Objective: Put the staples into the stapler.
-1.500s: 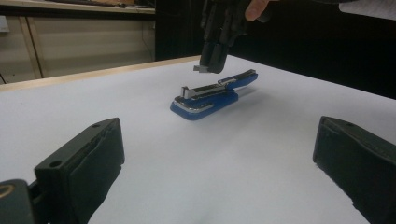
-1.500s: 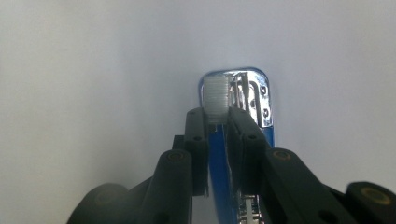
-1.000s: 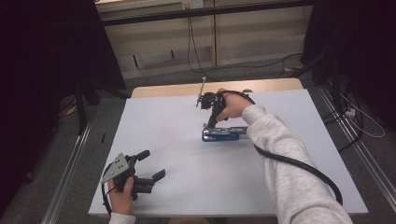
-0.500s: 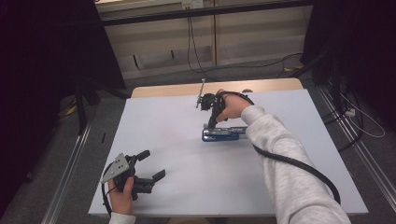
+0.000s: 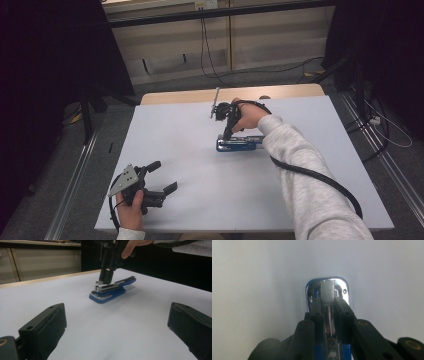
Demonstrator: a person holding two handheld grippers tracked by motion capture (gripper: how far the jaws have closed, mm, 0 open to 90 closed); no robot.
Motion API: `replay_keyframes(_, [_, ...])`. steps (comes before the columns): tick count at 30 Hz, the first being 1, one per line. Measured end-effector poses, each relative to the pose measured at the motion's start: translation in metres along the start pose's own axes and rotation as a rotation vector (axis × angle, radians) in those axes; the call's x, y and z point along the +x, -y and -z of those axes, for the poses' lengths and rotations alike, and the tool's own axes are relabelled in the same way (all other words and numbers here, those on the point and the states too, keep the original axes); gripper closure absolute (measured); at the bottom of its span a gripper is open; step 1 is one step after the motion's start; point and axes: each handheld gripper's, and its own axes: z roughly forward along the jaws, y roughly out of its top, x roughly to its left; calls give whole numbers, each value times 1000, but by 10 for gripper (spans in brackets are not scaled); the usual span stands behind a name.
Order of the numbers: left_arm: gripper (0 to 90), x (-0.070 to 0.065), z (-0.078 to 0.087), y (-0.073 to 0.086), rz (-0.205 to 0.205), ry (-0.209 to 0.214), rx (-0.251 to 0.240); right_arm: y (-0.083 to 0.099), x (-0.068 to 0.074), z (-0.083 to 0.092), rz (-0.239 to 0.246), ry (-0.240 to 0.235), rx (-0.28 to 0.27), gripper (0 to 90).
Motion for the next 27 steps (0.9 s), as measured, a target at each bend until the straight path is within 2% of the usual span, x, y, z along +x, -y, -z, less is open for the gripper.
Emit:
replay_keyframes(7, [21, 0, 0, 0, 6, 4, 1, 1, -1, -2, 5, 8, -5, 785])
replay_keyframes(8, [21, 0, 0, 0, 3, 4, 2, 1, 0, -2, -9, 3, -4, 785])
replay_keyframes(19, [22, -1, -1, 0, 8, 11, 4, 3, 0, -6, 19, 4, 12, 784])
replay_keyframes(27, [22, 0, -1, 1, 3, 12, 9, 2, 0, -7, 12, 1, 7, 784])
